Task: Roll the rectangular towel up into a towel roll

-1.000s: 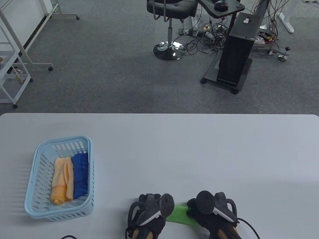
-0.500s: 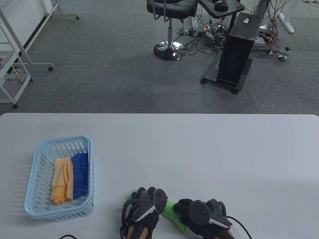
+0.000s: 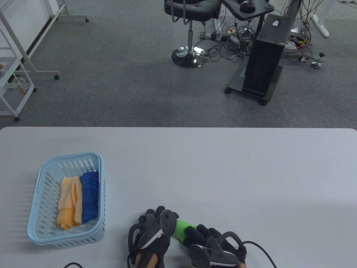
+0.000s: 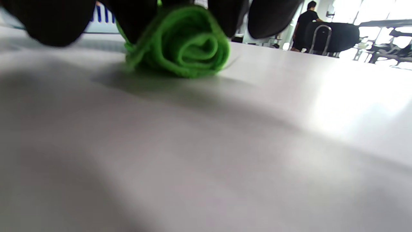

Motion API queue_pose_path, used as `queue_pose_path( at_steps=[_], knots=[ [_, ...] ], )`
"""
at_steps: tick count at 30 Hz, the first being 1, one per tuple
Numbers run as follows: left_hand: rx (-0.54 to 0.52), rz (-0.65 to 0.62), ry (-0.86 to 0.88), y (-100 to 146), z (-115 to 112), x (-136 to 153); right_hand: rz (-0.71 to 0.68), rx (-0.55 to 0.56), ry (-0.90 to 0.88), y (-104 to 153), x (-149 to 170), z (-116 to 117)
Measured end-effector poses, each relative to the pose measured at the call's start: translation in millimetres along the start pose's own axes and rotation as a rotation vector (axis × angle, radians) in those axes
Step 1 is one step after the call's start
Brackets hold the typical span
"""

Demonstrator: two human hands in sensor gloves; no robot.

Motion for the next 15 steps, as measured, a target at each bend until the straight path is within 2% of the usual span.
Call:
queue_pose_path(
  at_steps=[4, 7, 9, 15],
  knots=[
    [-0.125, -0.016, 0.042, 11.7, 15.5, 0.8, 0.079, -0.005, 0.055, -1.2, 17.8, -0.7],
    [-0.182, -0.034, 0.059, 19.6, 23.8, 0.9, 0.187, 0.004, 0.067, 1.0, 48.0, 0.7],
    [-0.202, -0.046, 0.056, 22.7, 26.1, 0.5, 0.255, 0.01, 0.061, 4.0, 69.0, 1.0],
    [-0.173, -0.051, 0.029, 22.5, 24.2, 0.2, 0.473, -0.028, 0.042, 25.1, 149.4, 8.1]
  ],
)
Point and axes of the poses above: the tracker on the back of each hand, its own x axis roughly to the little-finger side, its own y axis roughly from the fingertips to the wrist, z = x × y, the point moved 2 cm from there along -y, roughly from the wrist to the fingertips, and after that the axes turned 9 degrees about x, right-handed, at the moved point
